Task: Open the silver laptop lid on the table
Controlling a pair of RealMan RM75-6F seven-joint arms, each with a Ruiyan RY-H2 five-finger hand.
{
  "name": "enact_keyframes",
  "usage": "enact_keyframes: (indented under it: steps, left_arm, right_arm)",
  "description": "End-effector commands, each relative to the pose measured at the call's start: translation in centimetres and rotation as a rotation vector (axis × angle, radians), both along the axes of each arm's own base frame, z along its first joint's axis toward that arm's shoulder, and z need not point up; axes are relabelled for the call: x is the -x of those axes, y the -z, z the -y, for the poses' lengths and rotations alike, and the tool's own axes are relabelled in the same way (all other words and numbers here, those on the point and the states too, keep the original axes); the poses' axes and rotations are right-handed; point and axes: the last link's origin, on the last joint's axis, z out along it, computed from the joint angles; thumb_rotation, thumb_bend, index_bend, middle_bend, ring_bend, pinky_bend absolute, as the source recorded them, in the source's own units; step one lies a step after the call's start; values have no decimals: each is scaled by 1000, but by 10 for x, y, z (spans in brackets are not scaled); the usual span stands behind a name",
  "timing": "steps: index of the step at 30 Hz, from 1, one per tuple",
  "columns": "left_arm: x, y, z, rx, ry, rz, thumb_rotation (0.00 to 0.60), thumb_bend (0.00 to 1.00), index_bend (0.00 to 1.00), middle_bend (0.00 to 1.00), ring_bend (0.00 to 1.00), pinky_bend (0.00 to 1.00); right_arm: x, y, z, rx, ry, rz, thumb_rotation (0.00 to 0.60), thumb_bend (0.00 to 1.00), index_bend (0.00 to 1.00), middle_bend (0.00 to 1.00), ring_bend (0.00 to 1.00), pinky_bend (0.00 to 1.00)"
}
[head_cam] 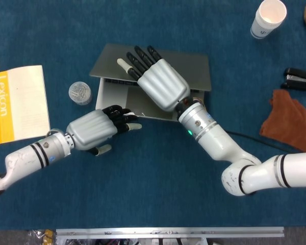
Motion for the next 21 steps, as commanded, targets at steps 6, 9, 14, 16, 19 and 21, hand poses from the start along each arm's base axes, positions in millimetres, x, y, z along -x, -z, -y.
enact_keyframes:
  steps: [6,9,14,16,19,21]
  left_arm:
    - [-4,15,-14,18,-55,-18,600,384,99,57,12,70]
    - [-4,19,-21,15,-81,-29,600,384,99,58,13,70]
    - [-2,20,-28,2,-110,-40,600,384,99,60,13,70]
    - [0,20,-31,-6,-118,-46,600,383,99,60,13,70]
    - [2,20,-34,-13,-130,-55,600,384,99,60,13,70]
    - [4,20,-34,-15,-137,-59,600,384,99,61,13,70]
  right_arm:
    - [-1,-5,2,8,1,6,600,507,0,100,56,150]
    - [0,-7,2,10,3,8,600,507,0,100,57,150]
    - [1,-9,3,11,6,9,600,507,0,100,57,150]
    - [2,-10,3,9,6,10,600,507,0,100,57,150]
    - [2,-9,3,6,6,12,600,507,0,100,57,150]
    - [1,-9,3,5,7,15,600,507,0,100,57,150]
